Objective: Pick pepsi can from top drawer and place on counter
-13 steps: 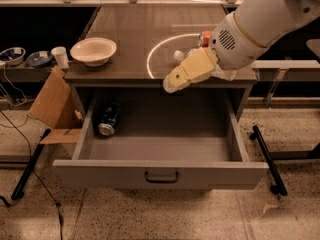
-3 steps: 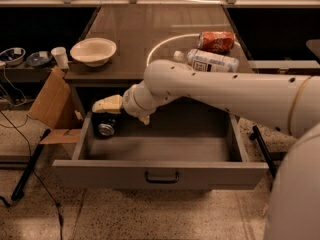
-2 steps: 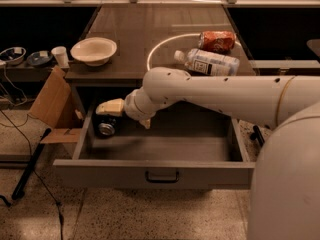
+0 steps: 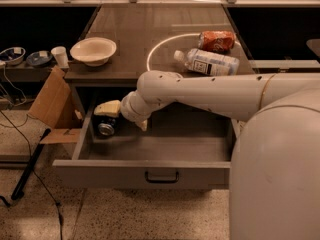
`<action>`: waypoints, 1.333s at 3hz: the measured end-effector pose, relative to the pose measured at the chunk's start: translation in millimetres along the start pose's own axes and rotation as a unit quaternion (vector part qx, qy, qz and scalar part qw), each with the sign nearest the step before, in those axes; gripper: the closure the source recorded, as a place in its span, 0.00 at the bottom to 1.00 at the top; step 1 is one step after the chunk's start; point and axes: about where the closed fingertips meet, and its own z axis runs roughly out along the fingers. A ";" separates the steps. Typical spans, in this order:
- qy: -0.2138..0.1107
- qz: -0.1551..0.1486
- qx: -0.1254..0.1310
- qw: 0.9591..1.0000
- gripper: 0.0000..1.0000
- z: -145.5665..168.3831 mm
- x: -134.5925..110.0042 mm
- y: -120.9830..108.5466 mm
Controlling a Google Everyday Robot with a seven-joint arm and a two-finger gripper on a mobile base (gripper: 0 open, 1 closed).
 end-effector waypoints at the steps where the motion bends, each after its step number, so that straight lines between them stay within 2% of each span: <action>1: 0.007 -0.005 -0.009 1.000 0.00 10.5 0.4 12.7; 2: 0.009 -0.010 0.004 1.000 0.00 23.2 1.3 26.2; 4: -0.029 0.007 0.064 0.998 0.00 16.9 -12.7 21.0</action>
Offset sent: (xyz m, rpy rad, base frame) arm 0.0052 0.0485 -0.0053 -0.0297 0.0131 0.0194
